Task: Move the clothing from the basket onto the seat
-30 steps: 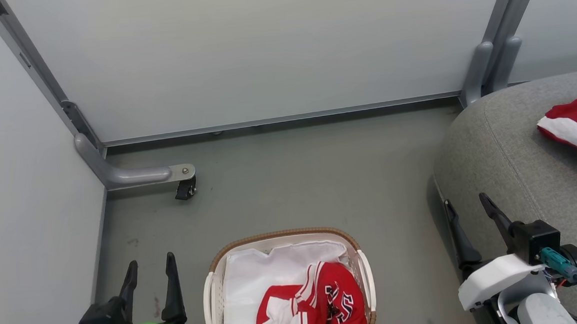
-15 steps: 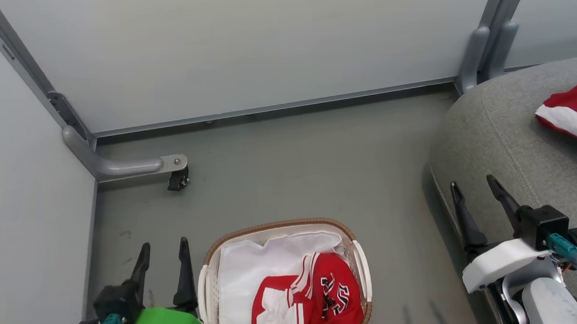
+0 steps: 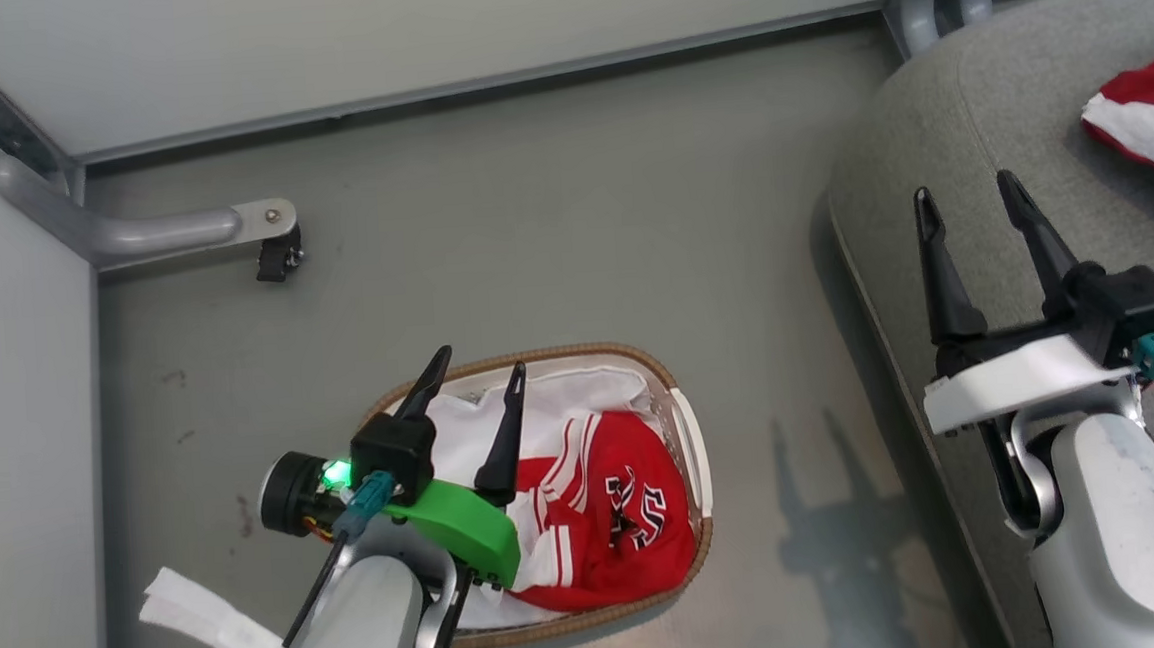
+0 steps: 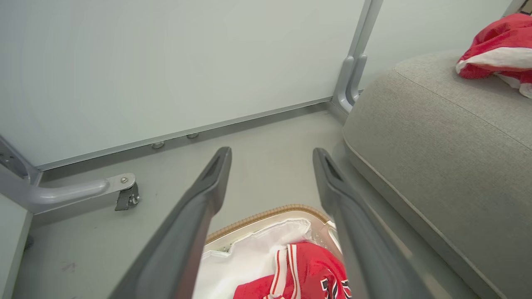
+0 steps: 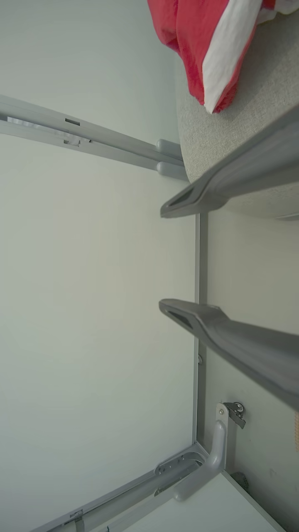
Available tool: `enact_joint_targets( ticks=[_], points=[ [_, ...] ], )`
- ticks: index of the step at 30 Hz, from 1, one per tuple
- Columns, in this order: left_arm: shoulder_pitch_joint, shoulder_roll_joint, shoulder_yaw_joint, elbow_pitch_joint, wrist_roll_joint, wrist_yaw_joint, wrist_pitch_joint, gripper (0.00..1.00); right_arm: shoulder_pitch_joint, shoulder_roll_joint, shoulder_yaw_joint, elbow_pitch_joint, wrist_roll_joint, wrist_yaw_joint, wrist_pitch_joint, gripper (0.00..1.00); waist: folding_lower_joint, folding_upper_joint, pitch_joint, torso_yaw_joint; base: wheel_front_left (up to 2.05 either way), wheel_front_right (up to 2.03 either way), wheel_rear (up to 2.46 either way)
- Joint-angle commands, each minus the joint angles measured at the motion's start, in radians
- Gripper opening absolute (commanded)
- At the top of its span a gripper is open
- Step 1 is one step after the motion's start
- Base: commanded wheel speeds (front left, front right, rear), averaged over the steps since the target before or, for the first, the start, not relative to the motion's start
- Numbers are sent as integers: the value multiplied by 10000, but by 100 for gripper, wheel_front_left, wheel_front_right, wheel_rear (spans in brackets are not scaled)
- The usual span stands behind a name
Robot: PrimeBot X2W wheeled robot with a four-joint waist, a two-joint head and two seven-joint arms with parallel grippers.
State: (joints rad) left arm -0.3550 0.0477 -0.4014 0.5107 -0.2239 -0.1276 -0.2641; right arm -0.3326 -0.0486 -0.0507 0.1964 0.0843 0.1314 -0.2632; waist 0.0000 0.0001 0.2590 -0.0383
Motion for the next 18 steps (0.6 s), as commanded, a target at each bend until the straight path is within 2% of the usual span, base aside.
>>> enact_joint_targets(
  ticks=[1, 6, 13, 18],
  points=[
    [-448, 53, -280, 395, 115, -29, -5, 100, -354, -32, 29, -112, 77, -12, -24, 100, 0, -1, 1477, -841, 0, 0, 0],
    [-1428, 90, -1490, 1906, 198, -40, -7, 100, -1058, -30, 194, -290, 352, -12, -24, 100, 0, -1, 2609, -1467, 0, 0, 0],
    [-2585, 541, -3169, 3694, -388, -34, 143, 100, -1955, -24, 703, -469, 789, -12, -24, 100, 0, -1, 4037, -2512, 0, 0, 0],
    [-3165, 726, -3867, 4464, -881, -36, 225, 100, -2318, -18, 812, -579, 1131, -12, -24, 100, 0, -1, 4667, -3010, 0, 0, 0]
  ],
)
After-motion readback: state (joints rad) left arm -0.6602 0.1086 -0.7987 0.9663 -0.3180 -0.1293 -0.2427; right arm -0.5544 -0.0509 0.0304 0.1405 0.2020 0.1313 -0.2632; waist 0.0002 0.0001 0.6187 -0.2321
